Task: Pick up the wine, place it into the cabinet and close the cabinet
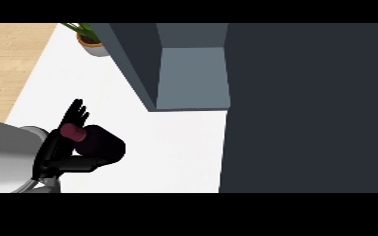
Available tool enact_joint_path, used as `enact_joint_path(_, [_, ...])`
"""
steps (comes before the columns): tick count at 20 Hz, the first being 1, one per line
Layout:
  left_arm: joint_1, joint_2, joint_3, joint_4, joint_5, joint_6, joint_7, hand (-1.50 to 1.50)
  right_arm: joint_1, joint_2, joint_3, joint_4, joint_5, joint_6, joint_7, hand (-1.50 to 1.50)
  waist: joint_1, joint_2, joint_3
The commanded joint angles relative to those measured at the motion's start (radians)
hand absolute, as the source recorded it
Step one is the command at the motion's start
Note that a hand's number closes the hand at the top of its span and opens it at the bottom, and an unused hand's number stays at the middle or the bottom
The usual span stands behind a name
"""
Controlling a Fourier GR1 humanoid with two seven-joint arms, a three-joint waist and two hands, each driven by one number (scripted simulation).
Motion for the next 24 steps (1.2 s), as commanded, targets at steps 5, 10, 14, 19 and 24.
enact_joint_path(5, [0.032,-0.006,-0.012,0.119,-0.026,-0.040,-0.128,-1.50,0.088,-0.030,0.007,-0.284,-0.051,-0.017,0.108,-1.50,0.001,-0.002,0.000])
enact_joint_path(10, [-0.009,-0.053,0.007,0.186,0.000,-0.012,-0.153,-1.50,0.049,-0.032,-0.001,-0.265,-0.041,-0.022,0.132,-1.50,0.002,-0.001,0.000])
enact_joint_path(14, [-0.074,-0.102,0.027,0.325,0.011,0.009,-0.234,-1.50,0.007,-0.037,-0.062,-0.220,-0.108,-0.011,0.108,-1.50,0.000,0.003,0.000])
enact_joint_path(19, [-0.067,-0.066,0.087,0.344,0.103,-0.077,-0.244,-1.50,0.035,-0.051,-0.052,-0.270,-0.109,-0.015,0.141,-1.50,0.002,0.001,-0.001])
enact_joint_path(24, [-0.099,-0.067,0.113,0.420,0.149,-0.131,-0.295,-1.50,0.059,-0.027,-0.006,-0.224,-0.049,-0.015,0.084,-1.50,0.003,0.000,0.000])
